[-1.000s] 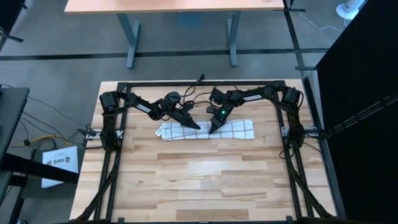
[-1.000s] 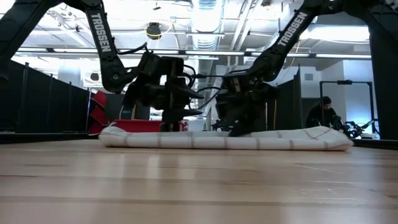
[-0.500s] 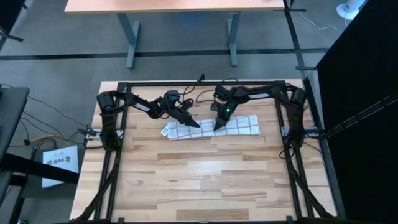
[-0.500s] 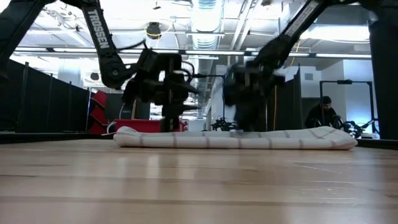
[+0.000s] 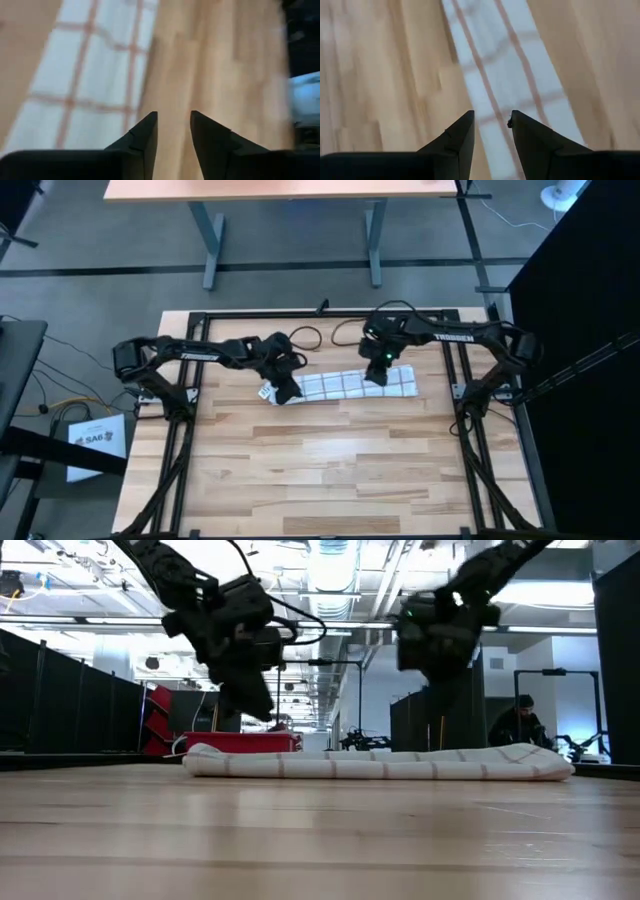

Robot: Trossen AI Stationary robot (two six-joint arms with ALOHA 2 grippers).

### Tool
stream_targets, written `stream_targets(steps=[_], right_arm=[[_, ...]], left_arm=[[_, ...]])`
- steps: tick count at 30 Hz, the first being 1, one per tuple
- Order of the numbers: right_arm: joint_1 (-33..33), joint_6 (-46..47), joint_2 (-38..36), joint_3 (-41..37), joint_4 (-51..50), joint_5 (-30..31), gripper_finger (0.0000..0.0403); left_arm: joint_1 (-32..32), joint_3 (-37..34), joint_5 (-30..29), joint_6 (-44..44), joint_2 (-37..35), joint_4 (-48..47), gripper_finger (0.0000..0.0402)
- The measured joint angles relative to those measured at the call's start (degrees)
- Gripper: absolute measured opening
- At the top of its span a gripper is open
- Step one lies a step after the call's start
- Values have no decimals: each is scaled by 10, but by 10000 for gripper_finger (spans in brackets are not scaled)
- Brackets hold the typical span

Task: Roll towel
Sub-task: Roll the white squared towel

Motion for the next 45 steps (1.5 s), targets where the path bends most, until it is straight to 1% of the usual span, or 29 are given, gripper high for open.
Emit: stream_targets(steps=[2,5,11,15,19,24,34,38,45], right_arm=[[-7,-8,0,-34,2,10,117],[-11,-26,2,-73,11,46,117],[-14,-38,1,-108,17,73,117],[-22,-34,0,-128,22,87,117],[-29,-30,-3,-146,38,84,117],[-32,-14,-2,-147,52,79,117],[-10,8,0,-136,52,86,117],[-22,8,0,-136,40,87,117],[-49,-14,0,-136,6,86,117]], left_arm=[[2,1,-41,21,-6,-35,98],[6,1,-95,53,1,-92,98],[4,0,-110,87,11,-144,98],[7,-4,-140,106,20,-161,98],[19,-24,-140,111,25,-151,98],[46,-41,-134,125,23,-152,97],[109,-53,-136,176,23,-189,97],[125,-53,-131,181,23,-207,97],[134,-60,-131,178,17,-216,97]])
